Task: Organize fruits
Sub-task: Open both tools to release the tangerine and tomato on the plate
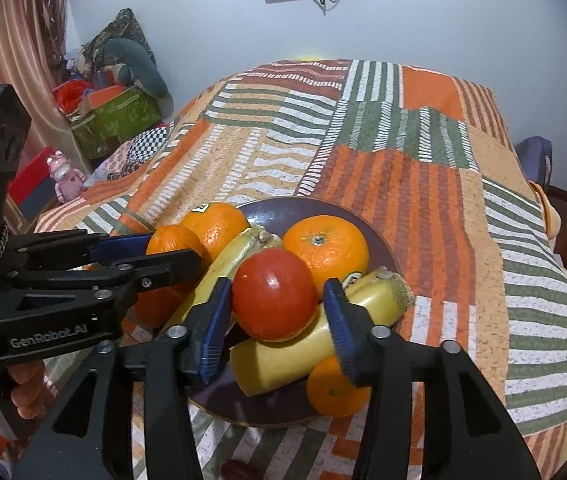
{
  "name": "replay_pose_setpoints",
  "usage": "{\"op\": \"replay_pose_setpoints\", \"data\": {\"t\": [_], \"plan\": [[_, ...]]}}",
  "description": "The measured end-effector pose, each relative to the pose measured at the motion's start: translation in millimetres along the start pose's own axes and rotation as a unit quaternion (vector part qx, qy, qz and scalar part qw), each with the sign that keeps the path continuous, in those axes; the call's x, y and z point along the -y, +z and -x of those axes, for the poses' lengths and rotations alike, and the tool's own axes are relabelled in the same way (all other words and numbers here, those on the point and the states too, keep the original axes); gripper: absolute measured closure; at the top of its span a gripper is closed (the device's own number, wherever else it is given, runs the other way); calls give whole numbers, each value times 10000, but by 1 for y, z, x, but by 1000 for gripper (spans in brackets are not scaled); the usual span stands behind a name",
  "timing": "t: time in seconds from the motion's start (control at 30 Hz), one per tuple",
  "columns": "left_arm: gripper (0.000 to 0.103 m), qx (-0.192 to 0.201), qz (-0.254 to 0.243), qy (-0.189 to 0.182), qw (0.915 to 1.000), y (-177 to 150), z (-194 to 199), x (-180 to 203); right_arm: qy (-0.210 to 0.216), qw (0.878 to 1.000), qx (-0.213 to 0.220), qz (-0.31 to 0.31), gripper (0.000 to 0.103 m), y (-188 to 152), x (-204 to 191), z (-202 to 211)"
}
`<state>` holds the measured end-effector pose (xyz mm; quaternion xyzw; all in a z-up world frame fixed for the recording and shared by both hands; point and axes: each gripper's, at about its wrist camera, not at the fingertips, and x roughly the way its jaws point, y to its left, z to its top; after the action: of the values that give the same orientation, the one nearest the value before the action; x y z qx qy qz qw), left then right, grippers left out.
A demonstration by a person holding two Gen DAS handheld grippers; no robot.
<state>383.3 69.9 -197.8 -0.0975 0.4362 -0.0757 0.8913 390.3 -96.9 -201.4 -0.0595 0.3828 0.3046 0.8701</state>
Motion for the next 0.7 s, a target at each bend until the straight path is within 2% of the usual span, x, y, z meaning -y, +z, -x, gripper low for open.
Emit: {"op": "replay_pose_setpoints", "data": {"t": [0.07,0.43,0.7], "plan": [[58,37,-51,17,10000,0,5,2,-11,10000,58,-16,51,0,2,6],[58,157,-270,171,9994,-13,43,13,-174,9995,241,124,51,-8,-1,44],[57,181,-263,198,9993,-32,67,16,-183,9997,81,145,51,-28,-3,57]]}}
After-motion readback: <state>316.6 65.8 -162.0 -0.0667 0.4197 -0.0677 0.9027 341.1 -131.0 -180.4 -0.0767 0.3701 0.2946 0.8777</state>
